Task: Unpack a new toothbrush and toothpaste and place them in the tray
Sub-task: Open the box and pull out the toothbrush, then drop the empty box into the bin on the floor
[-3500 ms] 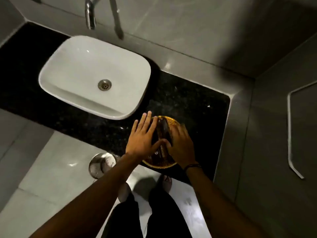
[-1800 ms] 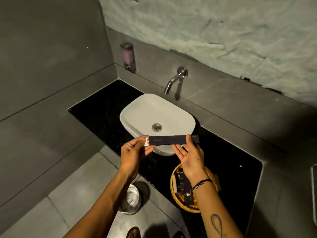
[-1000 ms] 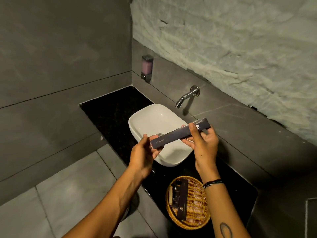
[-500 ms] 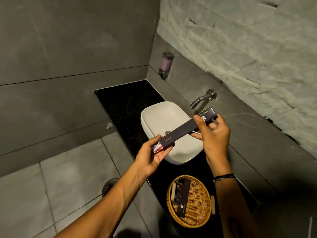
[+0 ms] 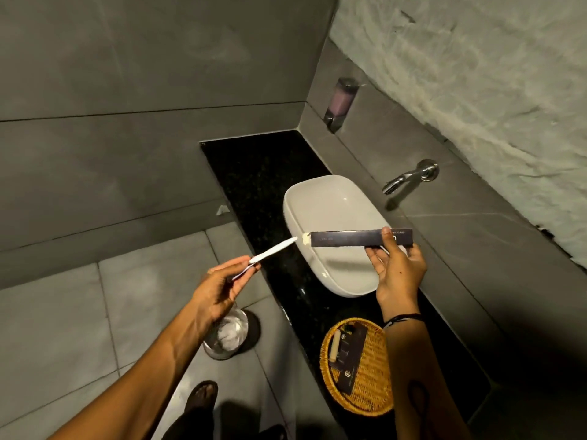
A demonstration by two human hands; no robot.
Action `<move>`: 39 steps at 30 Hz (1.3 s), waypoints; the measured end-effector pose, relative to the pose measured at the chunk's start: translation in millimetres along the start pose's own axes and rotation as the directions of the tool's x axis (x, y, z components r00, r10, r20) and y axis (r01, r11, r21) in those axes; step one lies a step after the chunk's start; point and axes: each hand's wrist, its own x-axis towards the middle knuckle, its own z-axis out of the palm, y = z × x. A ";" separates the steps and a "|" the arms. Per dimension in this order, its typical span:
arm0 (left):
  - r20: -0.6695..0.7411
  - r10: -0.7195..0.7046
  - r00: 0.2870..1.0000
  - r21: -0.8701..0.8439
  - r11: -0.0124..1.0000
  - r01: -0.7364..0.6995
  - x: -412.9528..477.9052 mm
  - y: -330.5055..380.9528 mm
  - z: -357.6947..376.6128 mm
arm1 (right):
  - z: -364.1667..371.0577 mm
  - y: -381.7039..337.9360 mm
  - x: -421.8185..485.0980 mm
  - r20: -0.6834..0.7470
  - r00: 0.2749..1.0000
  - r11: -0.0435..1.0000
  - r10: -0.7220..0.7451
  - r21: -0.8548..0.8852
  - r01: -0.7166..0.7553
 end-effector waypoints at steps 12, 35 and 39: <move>-0.395 0.149 0.907 -0.131 0.968 -0.216 59.9 28.9 -191.2 | 40.8 264.8 -48.0 0.067 0.862 0.851 0.503 -0.216 -0.480; -0.423 0.018 0.906 0.156 0.986 0.053 172.3 -103.9 -407.0 | -39.4 611.2 26.0 0.003 0.924 0.444 0.381 -0.878 -0.180; -0.352 0.040 0.935 0.393 0.913 0.109 153.6 -97.4 -361.8 | -23.1 532.3 4.0 0.350 0.893 0.578 0.282 -0.805 0.134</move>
